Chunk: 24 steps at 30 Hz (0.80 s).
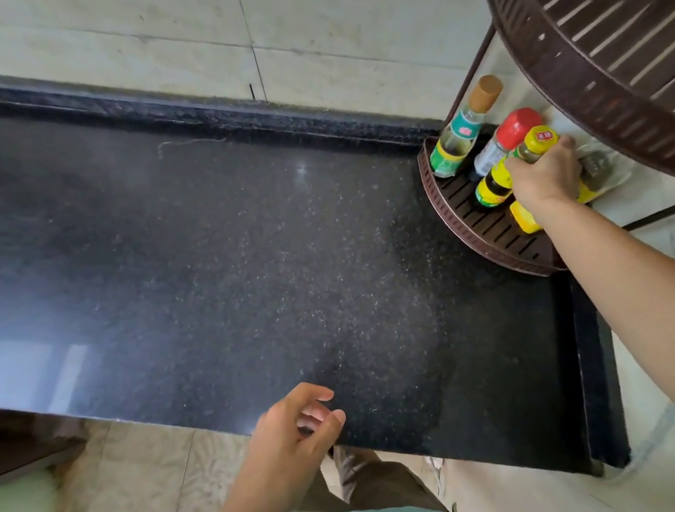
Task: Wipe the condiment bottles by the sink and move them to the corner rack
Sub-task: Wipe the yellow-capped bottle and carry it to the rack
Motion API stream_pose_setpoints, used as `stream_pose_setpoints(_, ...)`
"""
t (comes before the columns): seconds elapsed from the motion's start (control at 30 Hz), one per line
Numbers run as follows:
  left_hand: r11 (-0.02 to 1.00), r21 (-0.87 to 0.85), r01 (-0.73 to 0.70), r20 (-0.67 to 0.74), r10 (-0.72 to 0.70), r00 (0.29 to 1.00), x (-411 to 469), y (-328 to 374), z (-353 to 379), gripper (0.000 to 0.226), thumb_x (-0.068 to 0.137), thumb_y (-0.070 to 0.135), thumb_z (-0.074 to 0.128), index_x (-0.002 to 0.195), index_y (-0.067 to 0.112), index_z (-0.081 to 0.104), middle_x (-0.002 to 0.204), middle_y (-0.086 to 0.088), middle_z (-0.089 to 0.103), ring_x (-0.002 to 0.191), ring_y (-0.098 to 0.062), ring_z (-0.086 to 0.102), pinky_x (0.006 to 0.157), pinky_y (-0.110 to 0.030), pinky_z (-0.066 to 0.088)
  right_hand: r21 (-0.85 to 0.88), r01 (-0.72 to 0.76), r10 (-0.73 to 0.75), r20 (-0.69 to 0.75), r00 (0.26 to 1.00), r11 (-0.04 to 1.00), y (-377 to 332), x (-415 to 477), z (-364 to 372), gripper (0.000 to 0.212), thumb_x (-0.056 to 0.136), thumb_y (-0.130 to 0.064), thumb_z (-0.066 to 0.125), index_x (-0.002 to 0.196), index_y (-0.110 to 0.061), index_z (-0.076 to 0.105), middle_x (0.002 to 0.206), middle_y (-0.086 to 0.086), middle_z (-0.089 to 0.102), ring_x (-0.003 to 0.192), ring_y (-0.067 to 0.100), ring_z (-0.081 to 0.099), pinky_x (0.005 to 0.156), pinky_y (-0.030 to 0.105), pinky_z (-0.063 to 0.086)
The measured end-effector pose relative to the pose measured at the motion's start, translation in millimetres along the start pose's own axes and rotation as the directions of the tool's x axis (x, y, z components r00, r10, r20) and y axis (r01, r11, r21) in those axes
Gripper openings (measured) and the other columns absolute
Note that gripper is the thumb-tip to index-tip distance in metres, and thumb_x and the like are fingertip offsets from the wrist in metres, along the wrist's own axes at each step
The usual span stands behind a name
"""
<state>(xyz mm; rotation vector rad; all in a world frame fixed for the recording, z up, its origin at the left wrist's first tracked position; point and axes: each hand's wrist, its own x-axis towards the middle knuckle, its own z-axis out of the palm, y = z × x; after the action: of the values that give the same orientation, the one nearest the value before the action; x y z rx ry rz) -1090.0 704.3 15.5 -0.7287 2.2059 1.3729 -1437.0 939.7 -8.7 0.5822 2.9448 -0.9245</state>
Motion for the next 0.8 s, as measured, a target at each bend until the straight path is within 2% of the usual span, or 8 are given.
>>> stream_pose_setpoints(0.1,0.999,0.032,-0.034,-0.007,0.034,0.999,0.5,1.3,-10.7,0.013,0.091,0.034,0.06,0.103,0.031,0.061,0.088,0.017,0.066,0.084,-0.001,0.065,0.074,-0.014,0.052,0.032,-0.012,0.011,0.024,1.0,0.999,1.8,-9.4,-13.4,0.058,0.081,-0.033,0.066,0.13,-0.006,0.049,0.134,0.018,0.053,0.123,0.035,0.05,0.102,0.043,0.042)
stream_pose_setpoints(0.2,0.996,0.047,-0.07,0.004,0.07,0.998,0.0,1.2,-23.7,0.011,0.091,0.033,0.059,0.102,0.032,0.061,0.087,0.016,0.066,0.083,-0.001,0.064,0.071,-0.011,0.049,0.161,-0.102,0.065,0.22,0.973,0.982,7.1,-29.6,-33.6,0.027,0.077,-0.039,0.065,0.093,-0.018,0.065,0.101,0.015,0.067,0.094,0.032,0.066,0.078,0.041,0.054)
stream_pose_setpoints(0.27,0.993,0.047,-0.105,0.014,0.104,0.994,0.3,1.0,-33.4,0.009,0.09,0.032,0.061,0.1,0.031,0.061,0.084,0.014,0.067,0.082,0.001,0.063,0.071,-0.011,0.049,0.227,-0.145,0.059,0.347,0.936,0.963,13.1,-57.2,-45.8,0.018,0.089,-0.029,0.063,0.101,-0.016,0.064,0.099,0.013,0.068,0.086,0.026,0.067,0.069,0.033,0.053)
stream_pose_setpoints(0.33,0.989,0.066,-0.135,0.034,0.133,0.991,-0.1,0.9,-44.1,0.01,0.091,0.031,0.06,0.101,0.029,0.061,0.084,0.013,0.067,0.082,0.0,0.062,0.069,-0.01,0.048,0.211,-0.13,0.046,0.361,0.931,0.969,24.0,-90.0,-53.3,0.027,0.092,-0.026,0.06,0.114,-0.011,0.064,0.102,0.011,0.07,0.086,0.021,0.069,0.066,0.032,0.053)
stream_pose_setpoints(0.43,0.977,0.118,-0.179,0.065,0.172,0.983,-1.5,-2.5,-61.4,0.014,0.092,0.032,0.059,0.105,0.028,0.06,0.086,0.014,0.065,0.083,-0.005,0.063,0.068,-0.009,0.046,0.063,-0.058,0.028,0.402,0.915,0.996,47.1,-146.0,-57.9,0.037,0.09,-0.032,0.061,0.123,-0.014,0.062,0.098,0.004,0.071,0.086,0.016,0.069,0.076,0.038,0.056)
stream_pose_setpoints(0.5,0.965,0.167,-0.205,0.081,0.193,0.978,-3.6,-5.8,-73.6,0.015,0.093,0.033,0.057,0.107,0.028,0.058,0.088,0.015,0.064,0.084,-0.005,0.063,0.067,-0.008,0.045,-0.03,-0.033,0.044,0.501,0.864,0.999,59.7,-183.4,-58.0,0.037,0.09,-0.038,0.061,0.123,-0.02,0.06,0.098,-0.001,0.069,0.088,0.013,0.068,0.083,0.04,0.056)
stream_pose_setpoints(0.6,0.95,0.216,-0.224,0.094,0.208,0.974,-8.7,-12.0,-91.5,0.016,0.092,0.034,0.058,0.107,0.028,0.058,0.088,0.013,0.064,0.083,-0.006,0.063,0.068,-0.011,0.046,-0.058,-0.013,0.045,0.583,0.811,0.998,66.6,-235.6,-57.0,0.038,0.089,-0.042,0.061,0.124,-0.027,0.059,0.099,-0.006,0.067,0.093,0.009,0.065,0.088,0.037,0.055)
stream_pose_setpoints(0.8,0.955,0.215,-0.206,0.02,0.206,0.978,-27.6,-27.6,-112.7,0.013,0.09,0.034,0.061,0.102,0.03,0.059,0.085,0.01,0.067,0.083,-0.004,0.064,0.076,-0.018,0.049,0.065,-0.007,-0.038,0.662,0.749,0.998,50.8,-293.9,-52.7,0.031,0.092,-0.039,0.059,0.122,-0.03,0.057,0.101,-0.008,0.067,0.094,0.008,0.066,0.086,0.03,0.057)
